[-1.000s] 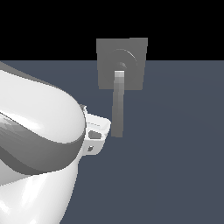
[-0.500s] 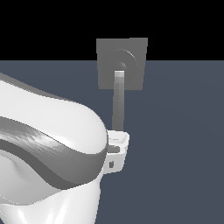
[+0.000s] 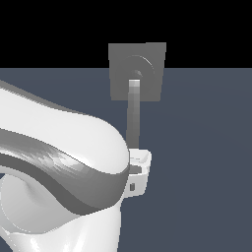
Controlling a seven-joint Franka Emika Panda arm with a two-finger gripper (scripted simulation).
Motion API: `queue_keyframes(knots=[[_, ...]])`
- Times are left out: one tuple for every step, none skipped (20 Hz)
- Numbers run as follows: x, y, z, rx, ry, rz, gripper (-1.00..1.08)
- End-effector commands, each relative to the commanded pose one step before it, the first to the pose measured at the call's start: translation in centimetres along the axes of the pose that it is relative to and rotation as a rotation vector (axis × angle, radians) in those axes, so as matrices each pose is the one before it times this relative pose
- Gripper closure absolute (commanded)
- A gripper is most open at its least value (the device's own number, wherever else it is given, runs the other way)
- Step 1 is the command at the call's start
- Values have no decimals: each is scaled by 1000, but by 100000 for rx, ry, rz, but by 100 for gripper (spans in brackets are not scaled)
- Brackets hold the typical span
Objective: Turn on the faucet by rotating a designated handle.
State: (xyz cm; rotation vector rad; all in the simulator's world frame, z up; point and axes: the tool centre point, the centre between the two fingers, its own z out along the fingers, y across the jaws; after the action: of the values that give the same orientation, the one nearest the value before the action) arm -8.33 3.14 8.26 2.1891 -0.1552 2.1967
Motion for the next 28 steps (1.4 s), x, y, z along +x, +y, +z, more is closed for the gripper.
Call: queue_keyframes(knots=[[68, 961, -8, -74, -33, -48, 108], [32, 390, -3, 0, 0, 0, 108], [32, 390, -3, 0, 0, 0, 108], [32, 391, -3, 0, 0, 0, 108], [11, 390, 1, -3, -42, -25, 108], [32, 391, -2, 0, 0, 0, 108], [32, 391, -2, 0, 0, 0, 108], [32, 391, -2, 0, 0, 0, 108], [31, 391, -2, 0, 0, 0, 108], [11, 391, 1, -5, -40, -28, 108], [31, 391, -2, 0, 0, 0, 108], [31, 391, -2, 0, 0, 0, 108], [31, 391, -2, 0, 0, 0, 108], [31, 391, -2, 0, 0, 0, 108], [30, 390, -1, 0, 0, 0, 108], [30, 390, -1, 0, 0, 0, 108], [14, 390, 2, -7, -33, -35, 108], [30, 389, -1, 0, 0, 0, 108], [29, 389, -1, 0, 0, 0, 108], [29, 388, 0, 0, 0, 0, 108], [29, 388, 0, 0, 0, 0, 108], [28, 387, 0, 0, 0, 0, 108], [20, 387, 2, -9, -17, -45, 108], [27, 386, 1, 0, 0, 0, 108], [27, 386, 1, 0, 0, 0, 108], [26, 385, 2, 0, 0, 0, 108], [26, 385, 3, 0, 0, 0, 108], [25, 384, 4, 0, 0, 0, 108]])
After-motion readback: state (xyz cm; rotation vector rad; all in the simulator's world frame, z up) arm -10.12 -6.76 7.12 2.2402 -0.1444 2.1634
